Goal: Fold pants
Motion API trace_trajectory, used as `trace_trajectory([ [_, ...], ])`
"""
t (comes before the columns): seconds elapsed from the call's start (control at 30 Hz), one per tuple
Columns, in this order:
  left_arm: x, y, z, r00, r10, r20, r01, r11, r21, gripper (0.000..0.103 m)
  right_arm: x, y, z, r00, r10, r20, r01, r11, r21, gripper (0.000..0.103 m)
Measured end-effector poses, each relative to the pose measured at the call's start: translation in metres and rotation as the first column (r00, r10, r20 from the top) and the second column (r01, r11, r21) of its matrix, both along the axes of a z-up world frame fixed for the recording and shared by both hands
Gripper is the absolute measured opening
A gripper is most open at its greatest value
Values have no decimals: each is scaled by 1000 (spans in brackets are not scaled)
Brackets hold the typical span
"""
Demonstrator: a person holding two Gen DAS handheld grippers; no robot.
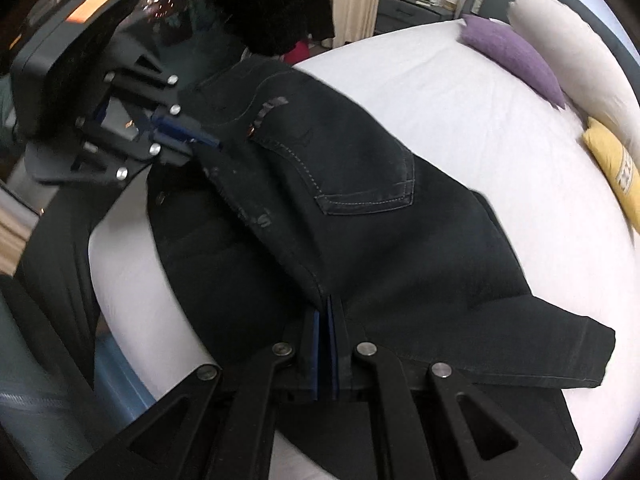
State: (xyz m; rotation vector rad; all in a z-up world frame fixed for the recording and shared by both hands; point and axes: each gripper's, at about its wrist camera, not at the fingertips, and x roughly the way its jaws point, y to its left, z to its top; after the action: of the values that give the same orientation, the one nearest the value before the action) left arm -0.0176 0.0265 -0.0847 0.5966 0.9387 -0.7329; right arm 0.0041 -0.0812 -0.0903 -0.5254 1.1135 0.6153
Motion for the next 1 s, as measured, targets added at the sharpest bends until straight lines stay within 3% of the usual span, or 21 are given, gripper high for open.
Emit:
trace_trajectory([
  [0.2, -29, -3, -12, 999, -44, 1, 44, 999, 27, 7, -27, 8, -4, 1000, -6, 2, 6, 999, -34, 5],
  [0.7, -15, 1, -12, 998, -62, -29, 63, 997, 37, 7, -55, 26, -13, 1000, 6, 28, -3, 996, -93, 5],
  [1.0, -6, 8, -26, 999, -40, -36, 41, 999, 32, 9, -61, 27, -36, 1000, -6, -5, 6, 995, -102, 6],
])
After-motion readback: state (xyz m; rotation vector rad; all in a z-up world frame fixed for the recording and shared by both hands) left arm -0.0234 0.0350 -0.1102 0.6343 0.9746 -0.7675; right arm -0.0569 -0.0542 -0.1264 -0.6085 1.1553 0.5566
